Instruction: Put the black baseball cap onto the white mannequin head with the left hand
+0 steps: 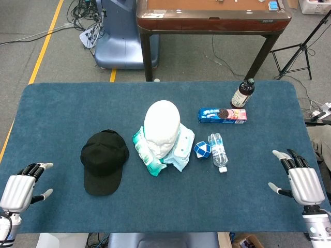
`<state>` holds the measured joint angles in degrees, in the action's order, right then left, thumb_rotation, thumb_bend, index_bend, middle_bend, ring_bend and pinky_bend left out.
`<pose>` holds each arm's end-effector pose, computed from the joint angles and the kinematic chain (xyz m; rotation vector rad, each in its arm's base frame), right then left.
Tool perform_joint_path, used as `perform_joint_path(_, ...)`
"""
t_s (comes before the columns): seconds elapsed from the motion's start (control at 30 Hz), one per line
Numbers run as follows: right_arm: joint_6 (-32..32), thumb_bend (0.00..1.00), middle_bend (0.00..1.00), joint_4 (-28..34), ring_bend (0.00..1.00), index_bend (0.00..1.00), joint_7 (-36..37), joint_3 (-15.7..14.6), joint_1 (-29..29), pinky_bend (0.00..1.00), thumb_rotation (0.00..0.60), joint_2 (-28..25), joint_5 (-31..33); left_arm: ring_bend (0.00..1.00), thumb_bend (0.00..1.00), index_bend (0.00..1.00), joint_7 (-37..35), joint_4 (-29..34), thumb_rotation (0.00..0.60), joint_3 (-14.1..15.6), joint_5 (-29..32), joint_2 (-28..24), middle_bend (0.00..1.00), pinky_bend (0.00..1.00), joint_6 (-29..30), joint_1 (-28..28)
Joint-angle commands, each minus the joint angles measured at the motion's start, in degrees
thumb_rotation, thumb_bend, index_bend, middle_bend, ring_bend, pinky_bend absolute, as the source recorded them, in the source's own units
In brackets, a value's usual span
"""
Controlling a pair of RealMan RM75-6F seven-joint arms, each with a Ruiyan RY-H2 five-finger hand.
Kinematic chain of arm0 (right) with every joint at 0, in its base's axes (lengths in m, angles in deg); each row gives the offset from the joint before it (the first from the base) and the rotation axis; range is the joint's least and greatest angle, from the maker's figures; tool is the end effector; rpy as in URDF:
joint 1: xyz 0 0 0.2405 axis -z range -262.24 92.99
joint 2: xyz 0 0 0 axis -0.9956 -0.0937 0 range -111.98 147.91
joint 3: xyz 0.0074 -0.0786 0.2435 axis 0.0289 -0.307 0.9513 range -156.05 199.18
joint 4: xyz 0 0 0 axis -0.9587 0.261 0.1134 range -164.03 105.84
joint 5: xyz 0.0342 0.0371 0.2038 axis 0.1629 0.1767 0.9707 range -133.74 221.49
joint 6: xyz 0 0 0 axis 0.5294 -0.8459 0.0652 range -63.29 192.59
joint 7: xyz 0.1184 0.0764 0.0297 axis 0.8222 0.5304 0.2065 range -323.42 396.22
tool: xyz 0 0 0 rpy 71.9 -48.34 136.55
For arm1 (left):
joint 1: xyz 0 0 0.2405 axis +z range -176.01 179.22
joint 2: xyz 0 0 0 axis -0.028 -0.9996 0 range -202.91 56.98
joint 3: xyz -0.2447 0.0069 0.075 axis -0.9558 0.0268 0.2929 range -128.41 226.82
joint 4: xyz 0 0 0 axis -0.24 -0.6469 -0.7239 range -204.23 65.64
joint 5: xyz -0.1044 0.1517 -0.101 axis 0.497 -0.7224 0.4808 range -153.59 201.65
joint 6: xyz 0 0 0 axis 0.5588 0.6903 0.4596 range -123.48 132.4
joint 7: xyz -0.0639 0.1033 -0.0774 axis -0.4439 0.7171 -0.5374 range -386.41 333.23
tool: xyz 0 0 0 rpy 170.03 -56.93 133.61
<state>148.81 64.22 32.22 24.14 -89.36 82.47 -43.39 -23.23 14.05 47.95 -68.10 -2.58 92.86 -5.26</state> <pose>-0.3056 -0.1789 0.1512 1.4334 -0.8726 0.8684 -0.3099 0.1869 0.1351 -1.5036 -0.7310 -0.9254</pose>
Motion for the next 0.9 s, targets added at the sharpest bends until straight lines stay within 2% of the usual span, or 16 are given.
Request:
perform_joint_path(0.03, -0.05, 0.00, 0.25, 0.25, 0.12, 0.18, 0.15, -0.12, 0.02, 0.20, 0.600, -0.08, -0.14, 0.29, 0.03, 0.34, 0.03, -0.07, 0.600, 0.00, 0.01, 0.05, 0.35, 0.50, -0.01, -0.02)
perform_joint_path(0.37, -2.53, 0.00, 0.25, 0.82, 0.12, 0.18, 0.62, -0.14, -0.78, 0.20, 0.600, -0.62, 1.22, 0.30, 0.03, 0.34, 0.49, 0.33, 0.600, 0.64, -1.89, 0.32, 0.35, 0.50, 1.30, 0.15)
perform_joint_path(0.63, -2.16, 0.00, 0.26, 1.13, 0.12, 0.18, 2.06, -0.02, -0.58, 0.20, 0.600, -1.43, 1.32, 0.34, 0.03, 0.39, -1.26, 1.83, 0.600, 3.50, -8.55, 0.85, 0.41, 0.53, 2.31, -0.66)
perform_joint_path(0.77, -1.97, 0.00, 0.26, 1.17, 0.12, 0.18, 2.81, -0.11, -0.48, 0.20, 0.600, -1.81, 1.04, 0.38, 0.03, 0.40, 0.72, 4.02, 0.600, 4.74, -11.40, 0.58, 0.43, 0.54, 1.29, -1.52)
perform_joint_path(0.83, -1.93, 0.00, 0.26, 1.23, 0.12, 0.18, 3.11, -0.16, -0.44, 0.20, 0.600, -1.99, 0.96, 0.41, 0.09, 0.41, 2.56, 5.23, 0.600, 5.29, -12.47, 0.61, 0.47, 0.57, 0.18, -2.02)
perform_joint_path(0.9, -1.74, 0.00, 0.26, 1.24, 0.12, 0.18, 3.47, -0.25, -0.35, 0.20, 0.600, -2.18, 0.71, 0.43, 0.18, 0.42, 4.10, 6.52, 0.600, 5.52, -12.94, 0.86, 0.50, 0.59, -1.37, -2.72)
